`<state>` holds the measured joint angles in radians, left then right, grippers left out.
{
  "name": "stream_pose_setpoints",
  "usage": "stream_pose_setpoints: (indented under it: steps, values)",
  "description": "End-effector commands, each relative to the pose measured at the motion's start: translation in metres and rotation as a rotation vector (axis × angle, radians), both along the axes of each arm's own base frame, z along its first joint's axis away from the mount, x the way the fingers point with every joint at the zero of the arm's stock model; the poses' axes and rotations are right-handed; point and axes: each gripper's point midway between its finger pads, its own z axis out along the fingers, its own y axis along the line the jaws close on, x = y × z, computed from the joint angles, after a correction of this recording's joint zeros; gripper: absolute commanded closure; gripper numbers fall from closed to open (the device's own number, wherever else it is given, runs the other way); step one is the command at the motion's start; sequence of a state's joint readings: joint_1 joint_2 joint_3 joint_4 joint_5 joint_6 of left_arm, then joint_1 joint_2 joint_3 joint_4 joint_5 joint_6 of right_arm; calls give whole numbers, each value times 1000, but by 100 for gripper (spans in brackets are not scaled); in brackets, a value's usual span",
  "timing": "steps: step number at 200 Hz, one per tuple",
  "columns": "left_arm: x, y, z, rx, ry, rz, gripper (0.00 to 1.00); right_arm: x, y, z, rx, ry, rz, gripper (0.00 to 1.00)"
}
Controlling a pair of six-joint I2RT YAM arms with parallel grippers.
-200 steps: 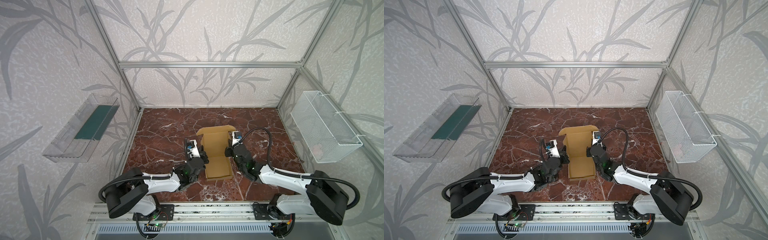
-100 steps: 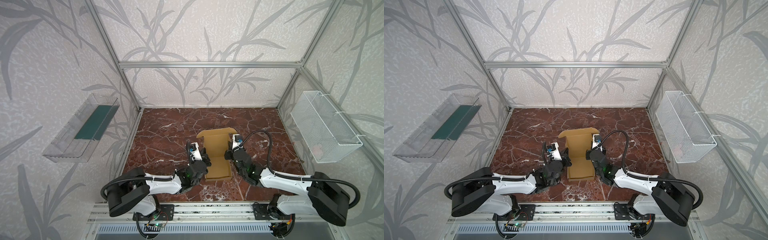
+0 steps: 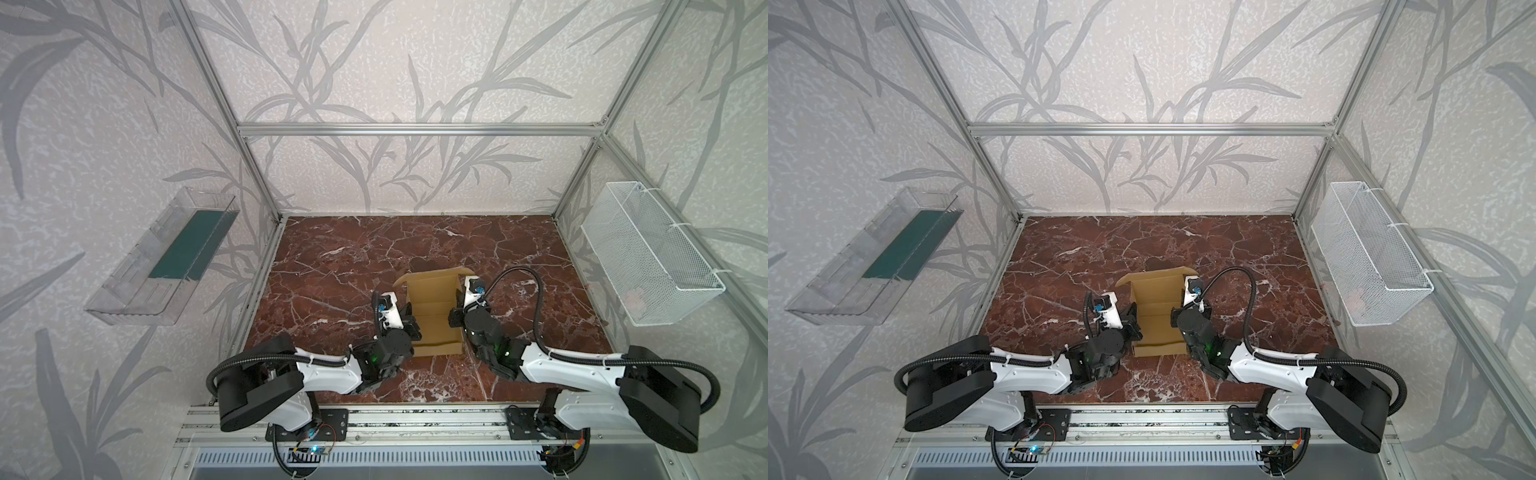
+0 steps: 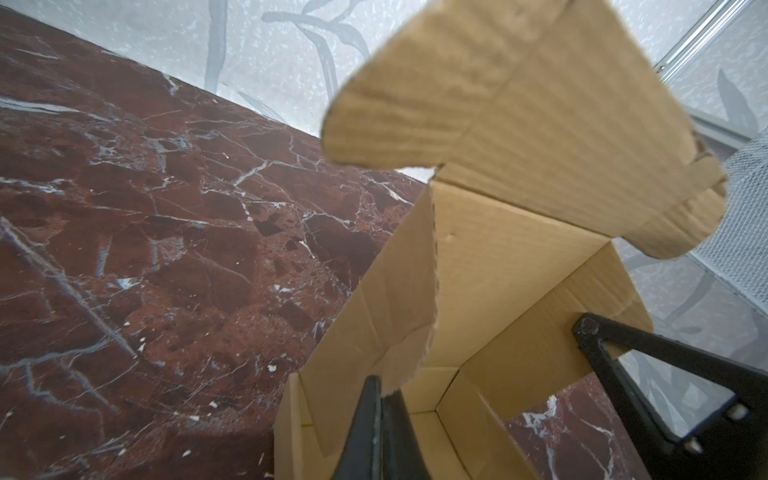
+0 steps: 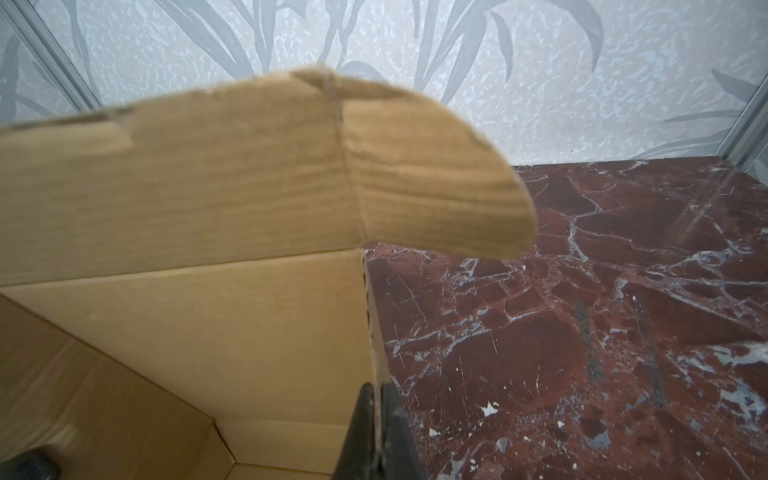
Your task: Fold the paper box
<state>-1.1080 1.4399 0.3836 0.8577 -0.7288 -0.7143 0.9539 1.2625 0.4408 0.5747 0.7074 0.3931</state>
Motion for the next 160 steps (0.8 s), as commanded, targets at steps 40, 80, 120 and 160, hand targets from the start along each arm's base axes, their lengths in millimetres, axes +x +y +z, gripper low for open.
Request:
stream_pose_setpoints:
  steps: [40,80,120,160]
  values:
    - [-13,2,-29,29,49,-42,100,-19,-6,-39,-96,94,33,95]
    - [-14,3,-24,19,38,-46,100,-25,-8,-35,-89,92,27,96]
    - [-18,3,-26,11,48,-67,100,-36,-3,-38,-71,102,39,95]
    - [-22,5,-30,0,55,-76,100,-43,-5,-44,-69,111,23,95]
